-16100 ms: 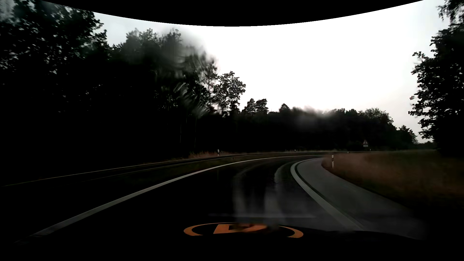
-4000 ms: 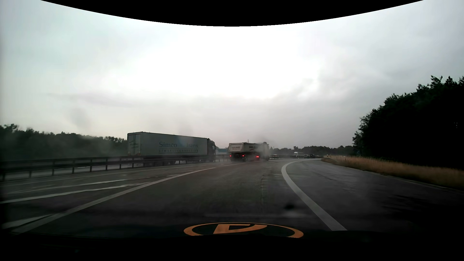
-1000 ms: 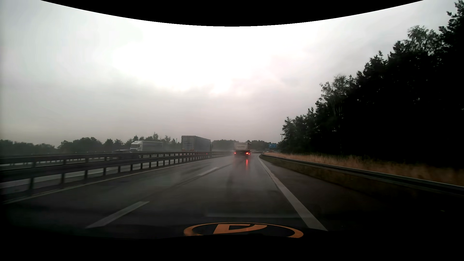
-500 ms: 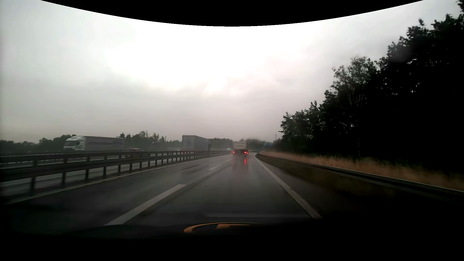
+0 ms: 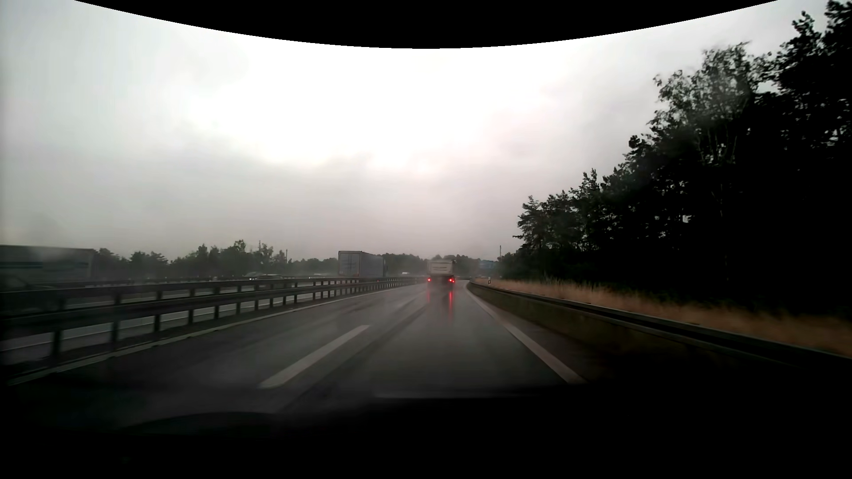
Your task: Follow the waypoints while adhering to traffic rules and regulations
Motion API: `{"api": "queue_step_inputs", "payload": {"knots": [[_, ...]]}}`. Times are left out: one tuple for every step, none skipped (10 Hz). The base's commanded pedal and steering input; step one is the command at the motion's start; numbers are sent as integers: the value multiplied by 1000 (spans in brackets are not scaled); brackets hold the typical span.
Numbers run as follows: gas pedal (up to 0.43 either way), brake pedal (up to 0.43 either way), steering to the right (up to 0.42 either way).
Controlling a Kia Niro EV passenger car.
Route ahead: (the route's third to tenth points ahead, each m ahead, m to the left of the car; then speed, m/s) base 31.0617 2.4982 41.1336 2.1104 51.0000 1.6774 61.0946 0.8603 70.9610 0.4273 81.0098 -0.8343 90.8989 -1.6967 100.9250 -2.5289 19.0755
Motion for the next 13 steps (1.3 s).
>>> {"api": "queue_step_inputs", "payload": {"knots": [[110, 0, 2], [110, 0, 1], [110, 0, 1], [110, 0, 0], [110, 0, -1], [110, 0, -1], [110, 0, -1], [118, 0, -4], [118, 0, -4], [118, 0, -5], [130, 0, -7], [138, 0, -6], [138, 0, -7]]}}
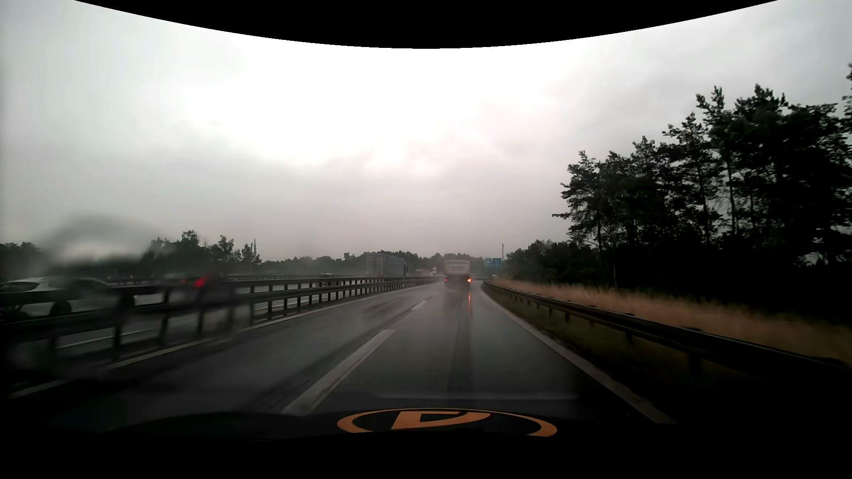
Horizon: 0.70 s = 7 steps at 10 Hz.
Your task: Follow the waypoints while adhering to traffic rules and regulations
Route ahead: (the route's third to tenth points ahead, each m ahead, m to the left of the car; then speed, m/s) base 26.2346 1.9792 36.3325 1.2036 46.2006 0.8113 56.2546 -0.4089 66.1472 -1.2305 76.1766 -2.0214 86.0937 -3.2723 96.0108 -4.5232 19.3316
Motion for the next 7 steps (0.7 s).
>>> {"api": "queue_step_inputs", "payload": {"knots": [[138, 0, -7], [138, 0, -6], [138, 0, -5], [138, 0, -4], [138, 0, -4], [150, 0, -3], [157, 0, -2]]}}
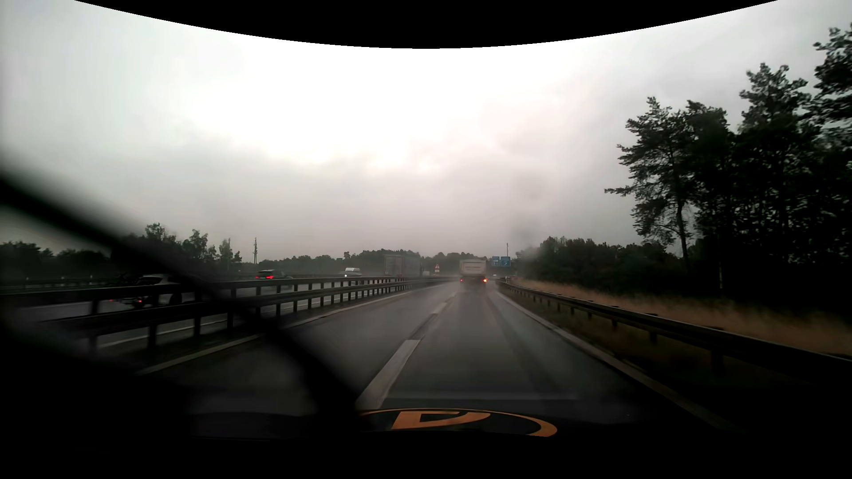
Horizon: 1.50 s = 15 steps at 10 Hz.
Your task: Follow the waypoints while adhering to traffic rules and regulations
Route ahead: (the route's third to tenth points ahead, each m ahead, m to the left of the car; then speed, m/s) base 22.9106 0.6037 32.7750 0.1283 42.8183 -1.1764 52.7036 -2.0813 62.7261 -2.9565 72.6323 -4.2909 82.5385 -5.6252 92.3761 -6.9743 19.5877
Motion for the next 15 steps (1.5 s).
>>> {"api": "queue_step_inputs", "payload": {"knots": [[169, 0, -1], [169, 0, 0], [169, 0, 3], [169, 0, 5], [169, 0, 6], [169, 0, 7], [169, 0, 7], [169, 0, 8], [169, 0, 9], [169, 0, 10], [169, 0, 11], [169, 0, 13], [157, 0, 13], [157, 0, 14], [150, 0, 14]]}}
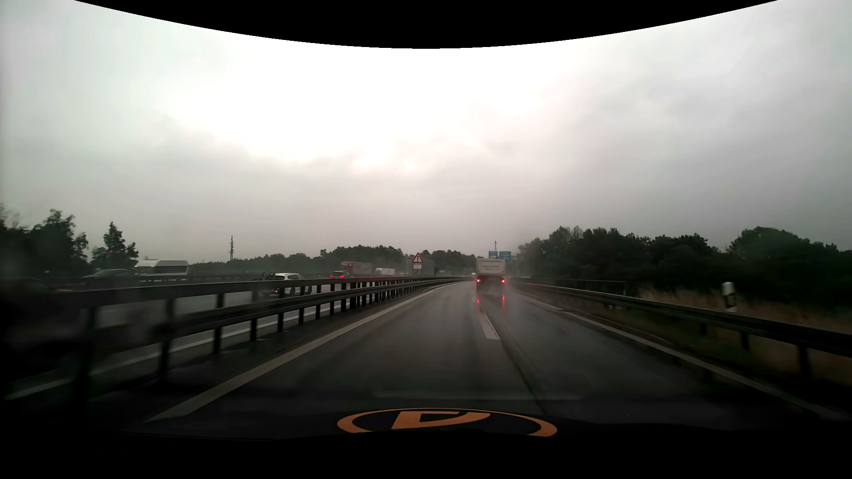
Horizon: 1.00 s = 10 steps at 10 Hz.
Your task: Follow the waypoints while adhering to traffic rules and regulations
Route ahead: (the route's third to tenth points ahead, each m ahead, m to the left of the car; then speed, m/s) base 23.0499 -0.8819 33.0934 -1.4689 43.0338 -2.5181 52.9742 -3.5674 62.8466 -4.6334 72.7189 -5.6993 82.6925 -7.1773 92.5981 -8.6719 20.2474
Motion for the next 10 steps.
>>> {"api": "queue_step_inputs", "payload": {"knots": [[150, 0, 14], [138, 0, 15], [118, 0, 15], [118, 0, 15], [118, 0, 15], [110, 0, 15], [98, 0, 15], [98, 0, 14], [87, 0, 12], [79, 0, 11]]}}
